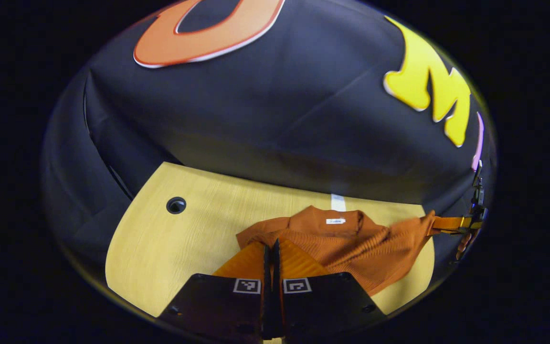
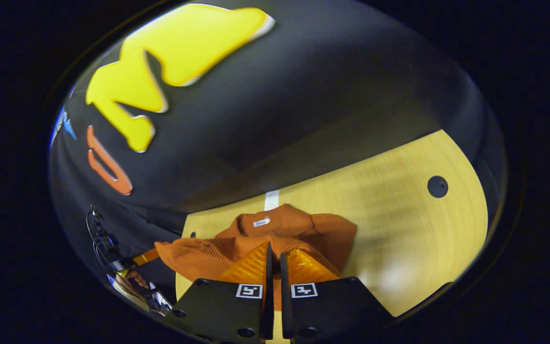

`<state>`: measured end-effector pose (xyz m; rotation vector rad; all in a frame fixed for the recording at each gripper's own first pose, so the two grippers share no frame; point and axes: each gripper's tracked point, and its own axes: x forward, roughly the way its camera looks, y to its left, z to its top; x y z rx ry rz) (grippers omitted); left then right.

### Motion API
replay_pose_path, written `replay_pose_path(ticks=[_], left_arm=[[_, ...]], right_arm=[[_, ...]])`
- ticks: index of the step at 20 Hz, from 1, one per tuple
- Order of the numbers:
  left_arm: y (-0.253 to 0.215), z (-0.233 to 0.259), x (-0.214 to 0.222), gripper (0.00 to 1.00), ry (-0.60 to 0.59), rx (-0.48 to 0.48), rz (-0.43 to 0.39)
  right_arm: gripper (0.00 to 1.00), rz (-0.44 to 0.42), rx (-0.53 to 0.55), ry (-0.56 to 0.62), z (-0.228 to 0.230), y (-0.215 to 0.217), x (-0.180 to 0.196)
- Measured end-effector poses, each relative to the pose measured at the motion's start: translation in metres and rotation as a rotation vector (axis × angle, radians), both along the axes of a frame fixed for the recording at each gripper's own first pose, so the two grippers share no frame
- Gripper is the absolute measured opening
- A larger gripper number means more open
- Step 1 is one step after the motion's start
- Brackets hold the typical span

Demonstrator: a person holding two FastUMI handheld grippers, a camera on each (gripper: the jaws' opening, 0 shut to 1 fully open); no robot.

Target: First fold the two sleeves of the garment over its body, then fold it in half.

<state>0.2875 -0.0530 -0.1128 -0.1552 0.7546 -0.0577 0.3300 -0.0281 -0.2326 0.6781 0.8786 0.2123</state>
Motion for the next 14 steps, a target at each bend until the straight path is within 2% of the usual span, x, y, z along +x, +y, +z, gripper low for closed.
replay_pose_path(ticks=[2, 4, 8, 9, 12, 14], left_arm=[[-0.007, -0.041, 0.018, 0.03, 0.033, 0.007, 0.010], [-0.005, -0.065, 0.024, 0.03, 0.061, 0.040, 0.022], [-0.003, -0.081, 0.032, 0.03, 0.070, -0.001, 0.049], [-0.003, -0.083, 0.034, 0.04, 0.066, -0.018, 0.052], [-0.007, -0.081, 0.035, 0.04, 0.051, -0.080, 0.054], [-0.007, -0.078, 0.036, 0.04, 0.045, -0.125, 0.063]], right_arm=[[0.07, -0.054, 0.005, 0.071, -0.047, 0.001, 0.017], [0.07, -0.119, 0.019, 0.115, -0.075, -0.004, 0.028], [0.05, -0.195, 0.097, 0.106, -0.079, -0.011, 0.039], [0.11, -0.211, 0.109, 0.111, -0.079, -0.012, 0.039], [0.11, -0.261, 0.148, 0.122, -0.080, -0.017, 0.039], [0.11, -0.311, 0.227, 0.122, -0.075, -0.013, 0.041]])
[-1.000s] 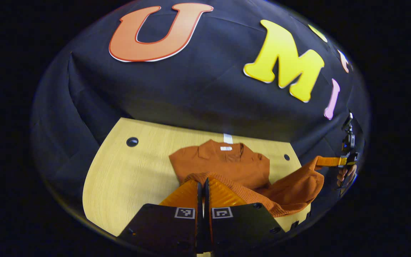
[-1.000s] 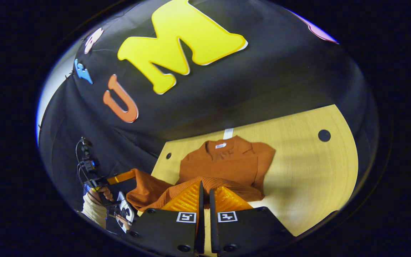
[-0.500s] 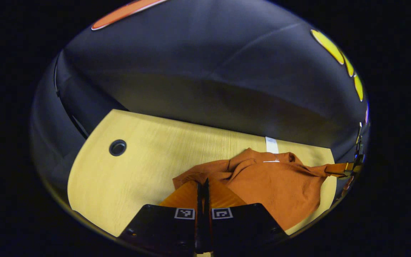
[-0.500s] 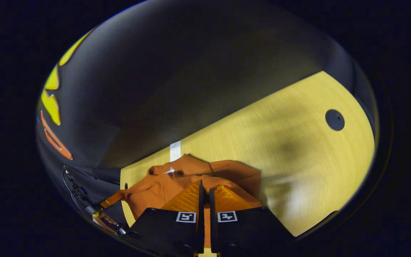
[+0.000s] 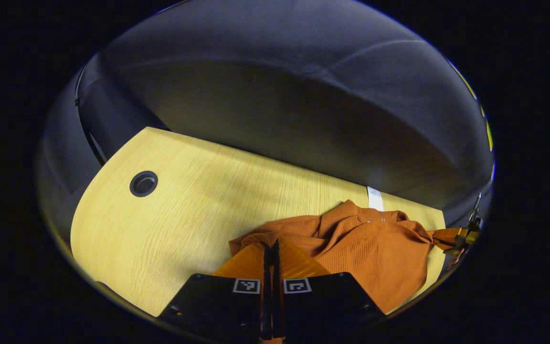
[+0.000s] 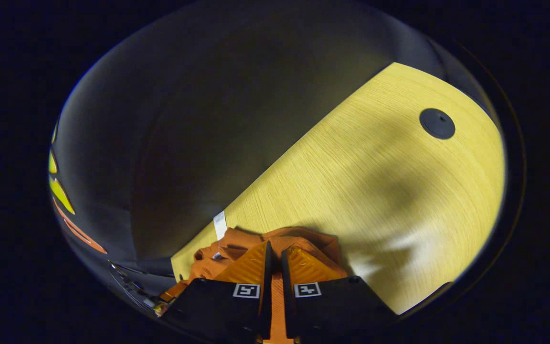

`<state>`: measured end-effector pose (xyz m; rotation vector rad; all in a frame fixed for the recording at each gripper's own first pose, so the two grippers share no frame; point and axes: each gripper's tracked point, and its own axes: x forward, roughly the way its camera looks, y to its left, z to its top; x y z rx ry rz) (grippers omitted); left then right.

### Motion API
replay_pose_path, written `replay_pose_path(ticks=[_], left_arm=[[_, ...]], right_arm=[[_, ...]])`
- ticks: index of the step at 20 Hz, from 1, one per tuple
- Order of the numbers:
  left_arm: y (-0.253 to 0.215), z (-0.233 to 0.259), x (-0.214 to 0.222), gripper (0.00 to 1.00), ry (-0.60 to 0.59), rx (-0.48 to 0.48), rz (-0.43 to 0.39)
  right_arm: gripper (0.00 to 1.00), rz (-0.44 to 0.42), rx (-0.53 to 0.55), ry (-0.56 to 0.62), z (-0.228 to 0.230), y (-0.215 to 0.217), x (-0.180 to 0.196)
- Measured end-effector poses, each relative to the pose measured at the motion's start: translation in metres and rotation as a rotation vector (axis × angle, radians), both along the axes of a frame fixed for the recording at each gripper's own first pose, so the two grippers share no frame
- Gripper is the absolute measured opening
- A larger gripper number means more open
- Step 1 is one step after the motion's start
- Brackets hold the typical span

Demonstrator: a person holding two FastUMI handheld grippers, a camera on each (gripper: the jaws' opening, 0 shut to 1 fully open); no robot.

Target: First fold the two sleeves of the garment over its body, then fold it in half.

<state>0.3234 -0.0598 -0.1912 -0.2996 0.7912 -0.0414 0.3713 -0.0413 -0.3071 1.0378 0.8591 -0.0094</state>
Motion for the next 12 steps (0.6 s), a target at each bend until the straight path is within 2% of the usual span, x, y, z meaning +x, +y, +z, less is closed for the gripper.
replay_pose_path(ticks=[1, 6, 7, 9, 10, 12], left_arm=[[0.000, 0.001, 0.000, 0.05, -0.004, -0.024, 0.008], [-0.014, 0.002, 0.008, 0.07, 0.008, -0.261, 0.038], [-0.013, 0.008, 0.004, 0.11, 0.012, -0.311, 0.057], [-0.015, 0.018, 0.008, 0.17, -0.003, -0.435, 0.087], [-0.013, 0.024, 0.010, 0.18, -0.016, -0.497, 0.114], [-0.006, 0.029, 0.015, 0.22, -0.024, -0.624, 0.186]], right_arm=[[0.16, -0.018, 0.024, 0.004, 0.001, 0.000, 0.000], [0.18, -0.079, 0.146, 0.000, 0.007, 0.000, 0.005], [0.24, -0.087, 0.160, 0.008, 0.005, -0.001, 0.005], [0.22, -0.094, 0.186, 0.003, 0.008, 0.001, 0.008], [0.30, -0.099, 0.202, 0.000, 0.009, 0.002, 0.009], [0.30, -0.133, 0.250, -0.004, 0.012, 0.004, 0.011]])
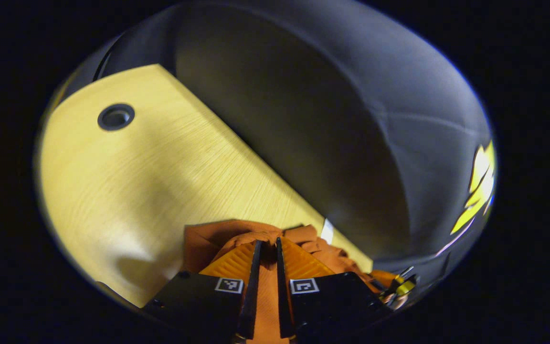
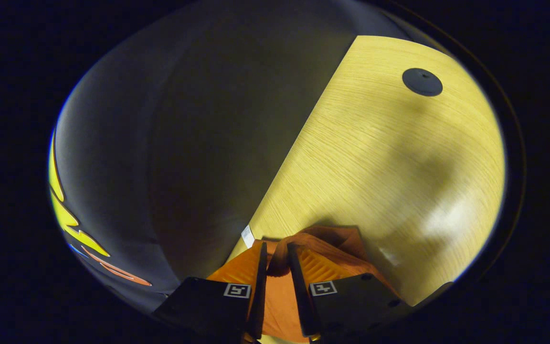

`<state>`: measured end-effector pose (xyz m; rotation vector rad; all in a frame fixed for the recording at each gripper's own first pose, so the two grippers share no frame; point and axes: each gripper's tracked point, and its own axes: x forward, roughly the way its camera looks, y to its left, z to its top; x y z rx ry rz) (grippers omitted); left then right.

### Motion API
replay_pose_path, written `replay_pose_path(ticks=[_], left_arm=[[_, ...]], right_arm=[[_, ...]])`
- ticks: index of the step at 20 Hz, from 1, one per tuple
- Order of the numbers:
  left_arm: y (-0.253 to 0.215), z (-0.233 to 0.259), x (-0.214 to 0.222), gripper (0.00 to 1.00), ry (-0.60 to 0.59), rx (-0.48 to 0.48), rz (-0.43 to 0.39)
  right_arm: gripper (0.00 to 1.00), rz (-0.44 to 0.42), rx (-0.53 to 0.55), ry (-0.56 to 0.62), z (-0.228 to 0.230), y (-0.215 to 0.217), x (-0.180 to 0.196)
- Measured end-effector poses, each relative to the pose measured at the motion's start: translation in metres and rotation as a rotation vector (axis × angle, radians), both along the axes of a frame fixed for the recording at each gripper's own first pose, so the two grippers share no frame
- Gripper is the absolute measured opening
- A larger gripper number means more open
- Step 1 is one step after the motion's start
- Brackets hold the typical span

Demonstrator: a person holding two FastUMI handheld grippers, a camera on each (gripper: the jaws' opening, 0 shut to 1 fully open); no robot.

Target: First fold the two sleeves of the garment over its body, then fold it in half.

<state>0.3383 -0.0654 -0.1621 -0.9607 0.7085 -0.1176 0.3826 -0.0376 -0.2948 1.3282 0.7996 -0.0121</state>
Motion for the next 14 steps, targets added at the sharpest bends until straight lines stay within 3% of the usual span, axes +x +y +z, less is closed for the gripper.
replay_pose_path(ticks=[1, 2, 3, 4, 5, 6, 7, 8, 9, 10, 11, 12, 13, 14], left_arm=[[0.005, 0.000, 0.003, 0.30, 0.012, -0.063, 0.051], [0.008, 0.000, 0.003, 0.24, 0.035, -0.134, 0.099], [0.011, 0.005, 0.003, 0.51, 0.047, -0.215, 0.144], [0.016, 0.014, 0.003, 0.54, 0.042, -0.279, 0.183], [0.022, 0.020, 0.001, 0.72, 0.038, -0.304, 0.209], [0.027, 0.025, -0.002, 0.63, 0.037, -0.312, 0.219], [0.025, 0.029, -0.003, 0.70, 0.035, -0.324, 0.216], [0.026, 0.020, -0.002, 0.84, 0.021, -0.322, 0.224], [0.032, 0.047, 0.002, 0.89, -0.021, -0.329, 0.246], [0.044, 0.073, 0.004, 0.78, -0.098, -0.350, 0.273], [0.050, 0.099, 0.005, 0.79, -0.167, -0.365, 0.288], [0.056, 0.123, 0.003, 0.91, -0.222, -0.361, 0.291], [0.061, 0.146, -0.002, 0.81, -0.263, -0.339, 0.282], [0.065, 0.163, -0.011, 0.82, -0.294, -0.291, 0.269]], right_arm=[[0.34, -0.026, 0.033, -0.003, 0.003, -0.001, 0.002], [0.37, -0.054, 0.063, -0.012, 0.007, -0.003, 0.004], [0.57, -0.079, 0.084, -0.029, 0.011, -0.006, 0.007], [0.61, -0.089, 0.097, -0.046, 0.018, -0.007, 0.006], [0.69, -0.088, 0.098, -0.065, 0.026, -0.008, 0.006], [0.69, -0.093, 0.069, -0.087, 0.033, -0.013, 0.006], [0.63, -0.106, 0.036, -0.124, 0.043, -0.021, 0.007], [0.80, -0.115, -0.002, -0.153, 0.055, -0.025, 0.005], [0.96, -0.121, -0.051, -0.173, 0.065, -0.032, 0.003], [0.96, -0.122, -0.109, -0.196, 0.077, -0.039, -0.001], [0.96, -0.113, -0.176, -0.218, 0.088, -0.041, -0.009], [0.96, -0.106, -0.239, -0.253, 0.106, -0.044, -0.017], [0.97, -0.099, -0.301, -0.290, 0.123, -0.047, -0.027], [0.96, -0.093, -0.369, -0.323, 0.141, -0.049, -0.040]])
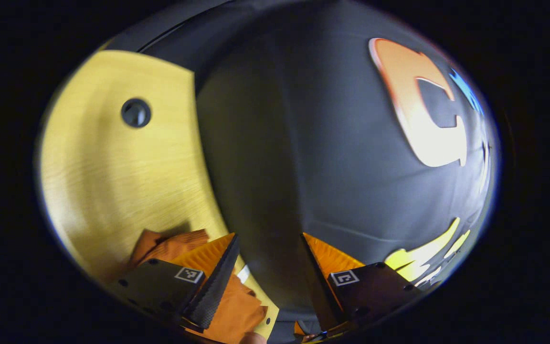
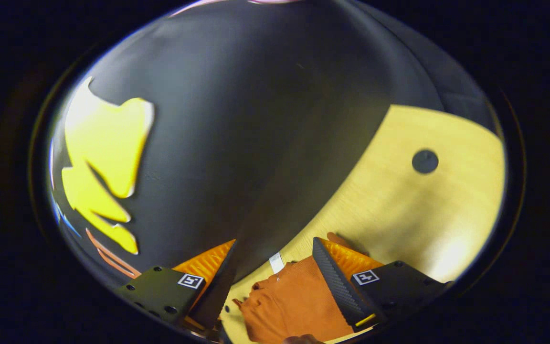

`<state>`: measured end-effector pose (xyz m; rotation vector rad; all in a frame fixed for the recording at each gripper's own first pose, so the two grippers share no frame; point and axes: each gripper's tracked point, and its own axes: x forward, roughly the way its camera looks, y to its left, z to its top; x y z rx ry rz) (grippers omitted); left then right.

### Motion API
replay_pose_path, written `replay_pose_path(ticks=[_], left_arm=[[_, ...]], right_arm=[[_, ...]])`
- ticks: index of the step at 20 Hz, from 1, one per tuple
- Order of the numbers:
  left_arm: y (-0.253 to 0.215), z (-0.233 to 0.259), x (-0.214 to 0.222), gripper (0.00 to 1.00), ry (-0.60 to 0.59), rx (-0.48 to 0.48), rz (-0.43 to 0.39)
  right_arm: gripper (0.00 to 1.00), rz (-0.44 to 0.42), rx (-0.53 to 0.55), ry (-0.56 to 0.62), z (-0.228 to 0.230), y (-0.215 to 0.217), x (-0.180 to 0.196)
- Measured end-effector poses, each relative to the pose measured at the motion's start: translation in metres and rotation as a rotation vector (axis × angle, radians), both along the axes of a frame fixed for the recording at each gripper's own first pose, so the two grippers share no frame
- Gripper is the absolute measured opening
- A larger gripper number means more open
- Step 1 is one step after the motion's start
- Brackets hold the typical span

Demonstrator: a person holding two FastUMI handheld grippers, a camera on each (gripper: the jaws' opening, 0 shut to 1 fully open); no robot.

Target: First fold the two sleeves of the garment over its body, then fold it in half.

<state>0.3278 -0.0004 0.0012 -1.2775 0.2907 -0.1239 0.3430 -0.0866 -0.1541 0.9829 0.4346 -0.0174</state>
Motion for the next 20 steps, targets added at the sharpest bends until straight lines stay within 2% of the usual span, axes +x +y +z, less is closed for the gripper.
replay_pose_path(ticks=[1, 2, 3, 4, 7, 9, 13, 15, 20], left_arm=[[0.002, 0.014, -0.007, 0.98, -0.019, 0.068, -0.003], [0.007, 0.028, -0.017, 0.86, -0.039, 0.152, -0.006], [0.011, 0.040, -0.027, 1.00, -0.059, 0.250, -0.003], [0.017, 0.051, -0.039, 0.89, -0.079, 0.347, 0.002], [0.035, 0.090, -0.081, 0.97, -0.138, 0.578, 0.006], [0.042, 0.110, -0.107, 0.98, -0.158, 0.697, 0.025], [0.059, 0.135, -0.159, 0.98, -0.183, 1.009, 0.087], [0.055, 0.145, -0.187, 0.98, -0.202, 1.090, 0.092], [0.031, 0.145, -0.261, 1.00, -0.246, 1.164, 0.075]], right_arm=[[0.96, 0.000, -0.079, -0.028, 0.017, 0.000, -0.010], [0.96, -0.004, -0.162, -0.053, 0.033, -0.001, -0.024], [0.97, -0.001, -0.231, -0.079, 0.050, -0.001, -0.035], [0.97, -0.002, -0.286, -0.108, 0.069, 0.002, -0.045], [0.97, 0.010, -0.417, -0.185, 0.122, 0.011, -0.080], [0.96, -0.006, -0.553, -0.224, 0.151, 0.018, -0.100], [0.96, -0.038, -0.761, -0.294, 0.182, 0.037, -0.151], [0.97, -0.067, -0.835, -0.304, 0.179, 0.042, -0.179], [0.96, -0.146, -0.886, -0.324, 0.167, 0.044, -0.247]])
